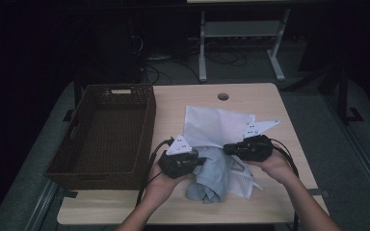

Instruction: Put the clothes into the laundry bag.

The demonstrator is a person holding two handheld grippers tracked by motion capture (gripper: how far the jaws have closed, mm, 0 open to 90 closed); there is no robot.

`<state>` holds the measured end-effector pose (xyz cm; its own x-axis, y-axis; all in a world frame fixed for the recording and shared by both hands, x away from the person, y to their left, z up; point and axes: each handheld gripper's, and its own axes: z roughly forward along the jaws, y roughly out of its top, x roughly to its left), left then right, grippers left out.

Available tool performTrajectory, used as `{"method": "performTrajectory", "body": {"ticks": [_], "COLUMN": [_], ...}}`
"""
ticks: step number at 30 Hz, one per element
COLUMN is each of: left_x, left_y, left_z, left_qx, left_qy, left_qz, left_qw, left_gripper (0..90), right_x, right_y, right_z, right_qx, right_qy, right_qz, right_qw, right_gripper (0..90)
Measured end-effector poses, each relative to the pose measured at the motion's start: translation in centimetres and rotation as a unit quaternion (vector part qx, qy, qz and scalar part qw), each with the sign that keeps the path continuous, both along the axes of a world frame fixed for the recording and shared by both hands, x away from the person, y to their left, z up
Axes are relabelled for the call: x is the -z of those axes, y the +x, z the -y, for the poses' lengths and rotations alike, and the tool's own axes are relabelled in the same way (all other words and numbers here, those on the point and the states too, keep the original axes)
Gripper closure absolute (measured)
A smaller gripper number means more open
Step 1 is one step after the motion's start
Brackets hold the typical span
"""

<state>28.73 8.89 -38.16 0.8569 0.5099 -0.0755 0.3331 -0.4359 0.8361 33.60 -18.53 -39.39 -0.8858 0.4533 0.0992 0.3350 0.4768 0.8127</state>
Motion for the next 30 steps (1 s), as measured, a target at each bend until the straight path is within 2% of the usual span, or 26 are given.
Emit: {"method": "performTrajectory", "body": {"ticks": [4, 11, 14, 21, 25, 28, 30], "left_x": [-0.1, -0.1, 0.1, 0.9, 1.7, 2.1, 2.3], "left_y": [0.2, 1.1, 1.6, 3.0, 3.7, 4.3, 4.5], "left_z": [0.4, 1.3, 1.9, 3.3, 3.8, 4.1, 4.4], "left_qx": [0.002, 0.006, 0.006, -0.020, -0.032, -0.043, -0.043], "left_qy": [0.003, 0.011, 0.019, 0.023, 0.031, 0.019, 0.012], "left_qz": [0.001, -0.018, -0.023, -0.023, -0.021, -0.023, -0.025], "left_qw": [1.0000, 0.9998, 0.9996, 0.9993, 0.9988, 0.9986, 0.9987], "left_gripper": [82.9, 82.8, 82.8, 82.8, 82.8, 82.8, 82.8], "right_x": [-0.6, -1.3, -1.5, -2.1, -2.2, -2.2, -2.1], "right_y": [0.1, 0.0, 0.1, -0.1, -0.1, -0.1, -0.1], "right_z": [-0.1, -0.6, -0.6, -0.6, -0.3, -0.2, -0.4], "right_qx": [-0.005, -0.009, -0.011, -0.012, -0.011, -0.013, -0.014], "right_qy": [0.013, 0.018, 0.029, 0.035, 0.042, 0.046, 0.046], "right_qz": [0.004, 0.015, 0.017, 0.024, 0.020, 0.019, 0.020], "right_qw": [0.9999, 0.9997, 0.9994, 0.9990, 0.9988, 0.9987, 0.9986], "right_gripper": [87.9, 89.0, 89.2, 89.2, 89.3, 89.3, 89.3]}}
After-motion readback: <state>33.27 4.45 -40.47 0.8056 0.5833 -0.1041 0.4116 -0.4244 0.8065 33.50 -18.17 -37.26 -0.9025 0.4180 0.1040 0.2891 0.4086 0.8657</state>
